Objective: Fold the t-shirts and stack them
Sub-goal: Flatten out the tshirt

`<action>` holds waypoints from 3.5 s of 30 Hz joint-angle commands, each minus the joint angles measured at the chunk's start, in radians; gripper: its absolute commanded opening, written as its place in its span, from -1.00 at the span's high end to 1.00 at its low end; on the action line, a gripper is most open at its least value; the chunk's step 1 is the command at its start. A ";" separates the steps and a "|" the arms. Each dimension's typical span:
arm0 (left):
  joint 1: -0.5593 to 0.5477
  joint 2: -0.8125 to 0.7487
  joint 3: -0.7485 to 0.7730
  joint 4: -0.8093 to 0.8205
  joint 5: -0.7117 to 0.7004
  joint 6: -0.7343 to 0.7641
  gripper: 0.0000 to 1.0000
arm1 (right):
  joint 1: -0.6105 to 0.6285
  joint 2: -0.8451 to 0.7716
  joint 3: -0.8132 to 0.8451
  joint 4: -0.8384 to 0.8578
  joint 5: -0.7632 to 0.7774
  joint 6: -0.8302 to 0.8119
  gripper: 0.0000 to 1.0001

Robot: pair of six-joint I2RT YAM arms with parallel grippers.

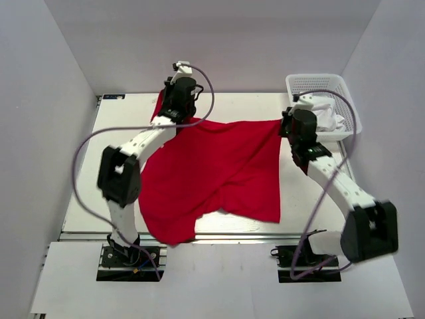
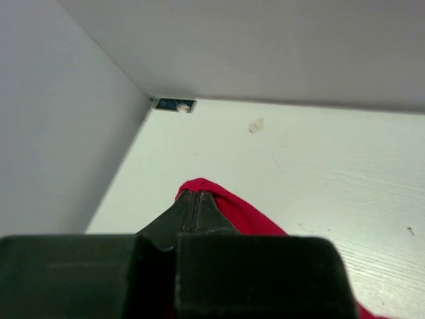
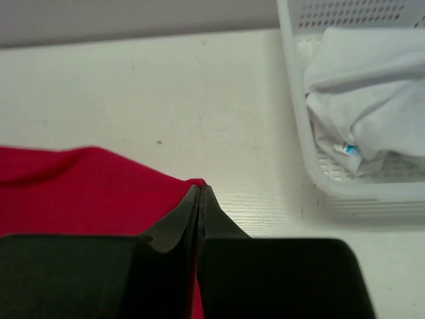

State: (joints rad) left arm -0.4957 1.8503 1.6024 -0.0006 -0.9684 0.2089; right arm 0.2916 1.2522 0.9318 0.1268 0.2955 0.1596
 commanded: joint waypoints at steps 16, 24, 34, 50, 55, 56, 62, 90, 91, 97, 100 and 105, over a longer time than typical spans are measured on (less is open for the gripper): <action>0.249 0.733 0.844 -0.168 0.407 -0.206 -0.94 | -0.028 1.049 1.110 -0.268 0.074 -0.032 0.06; 0.258 0.459 0.703 -0.350 0.543 -0.290 -1.00 | -0.017 0.776 0.803 -0.292 -0.065 -0.035 -0.81; 0.230 -0.214 -0.155 -0.517 0.775 -0.540 -1.00 | -0.012 0.343 0.273 -0.329 -0.326 0.164 -0.81; 0.253 -0.260 -0.638 -0.403 0.821 -0.606 -1.00 | 0.017 0.400 0.024 -0.317 -0.391 0.259 -0.81; 0.264 -0.055 -0.558 -0.392 0.821 -0.606 -1.00 | 0.008 0.532 0.122 -0.357 -0.247 0.287 -0.81; 0.273 -0.019 -0.535 -0.410 0.810 -0.606 -1.00 | 0.006 0.544 0.131 -0.366 -0.224 0.294 -0.81; 0.325 0.167 -0.343 -0.467 0.769 -0.605 -1.00 | -0.041 0.674 0.313 -0.460 -0.064 0.275 -0.81; 0.220 -0.364 -0.574 -0.687 0.956 -0.683 -1.00 | -0.042 0.250 0.115 -0.302 -0.156 0.127 -0.81; 0.201 -0.400 -0.628 -0.708 0.947 -0.700 -1.00 | -0.046 0.207 0.069 -0.277 -0.141 0.136 -0.81; 0.079 -0.450 -0.768 -0.727 0.956 -0.767 -0.87 | -0.046 0.119 -0.004 -0.244 -0.013 0.204 -0.81; 0.045 -0.416 -0.788 -0.727 0.927 -0.783 -0.67 | -0.048 0.099 -0.030 -0.236 -0.032 0.213 -0.81; 0.022 -0.352 -0.757 -0.705 0.794 -0.803 -0.23 | -0.048 0.087 -0.048 -0.257 -0.058 0.219 -0.81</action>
State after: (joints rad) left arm -0.4713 1.4792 0.8185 -0.7284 -0.0772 -0.5663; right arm 0.2466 1.3636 0.8978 -0.1558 0.2333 0.3569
